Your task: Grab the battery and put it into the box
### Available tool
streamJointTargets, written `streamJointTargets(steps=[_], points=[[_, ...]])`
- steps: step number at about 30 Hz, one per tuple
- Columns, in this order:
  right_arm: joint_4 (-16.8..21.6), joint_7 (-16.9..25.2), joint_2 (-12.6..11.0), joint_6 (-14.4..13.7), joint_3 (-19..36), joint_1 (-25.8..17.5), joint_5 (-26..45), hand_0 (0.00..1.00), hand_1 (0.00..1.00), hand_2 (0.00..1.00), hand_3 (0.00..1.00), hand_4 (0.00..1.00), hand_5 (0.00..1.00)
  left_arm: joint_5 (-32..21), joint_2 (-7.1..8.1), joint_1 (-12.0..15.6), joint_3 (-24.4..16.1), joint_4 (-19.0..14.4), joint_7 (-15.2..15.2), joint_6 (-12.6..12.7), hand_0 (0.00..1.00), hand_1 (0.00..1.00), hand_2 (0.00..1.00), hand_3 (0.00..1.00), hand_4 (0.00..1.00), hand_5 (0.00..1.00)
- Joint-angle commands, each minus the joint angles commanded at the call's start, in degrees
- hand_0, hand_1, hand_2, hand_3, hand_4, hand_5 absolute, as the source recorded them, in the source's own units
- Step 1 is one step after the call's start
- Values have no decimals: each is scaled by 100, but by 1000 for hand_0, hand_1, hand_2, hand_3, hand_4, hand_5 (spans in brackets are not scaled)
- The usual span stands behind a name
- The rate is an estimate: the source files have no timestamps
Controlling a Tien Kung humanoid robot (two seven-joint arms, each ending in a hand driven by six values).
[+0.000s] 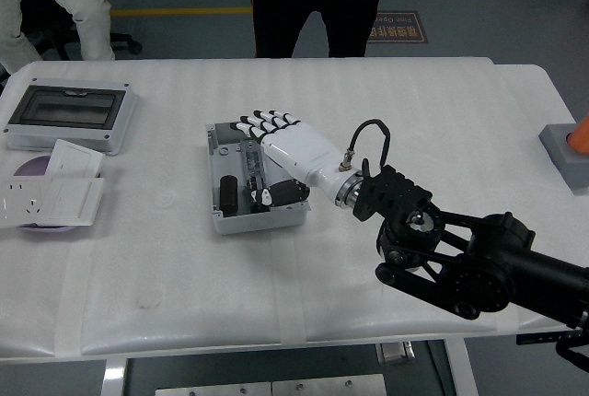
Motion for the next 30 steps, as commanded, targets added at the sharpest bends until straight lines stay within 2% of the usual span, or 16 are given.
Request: streamJointTargets(steps=[5,9,12,16,17,18,21,26,30], points=[[66,-4,-117,-51,467,-111,18,998,998,998,998,818,413,-9,-5,-5,10,1,-6,9,534,558,480,478,44,2],[-21,137,-284,-191,992,-265,441,998,998,998,998,819,416,-35,-7,-2,30,0,-11,14,534,559,478,477,44,2],[-243,463,-422,-340,1431,-407,1027,998,993,993,998,820,421,-36,-9,5,29,-1,-6,15,532,558,478,476,35,2],[-531,974,-616,-390,2029,-674,1921,998,993,993,998,820,421,-55,-9,2,40,-1,-10,19,532,558,478,476,35,2],[-568,1089,-656,-397,2165,-758,2127,998,993,993,998,820,421,-66,-13,0,48,-1,-14,21,532,558,478,476,35,2],[-605,1215,-692,-410,2320,-851,2367,998,943,952,998,820,424,-84,-18,-1,61,-1,-19,25,532,557,478,478,31,2],[-686,1487,-747,-484,2746,-1113,2948,998,943,952,998,820,424,-118,-31,3,85,-4,-21,27,532,557,478,478,31,2],[-849,1486,-786,-698,3422,-1395,3687,998,916,935,998,818,422,-122,-28,10,71,-7,-7,26,531,556,479,477,22,2],[-907,1456,-810,-727,3745,-1517,3997,998,901,921,998,816,424,-91,-8,-13,44,-4,-5,22,532,557,480,478,22,2]])
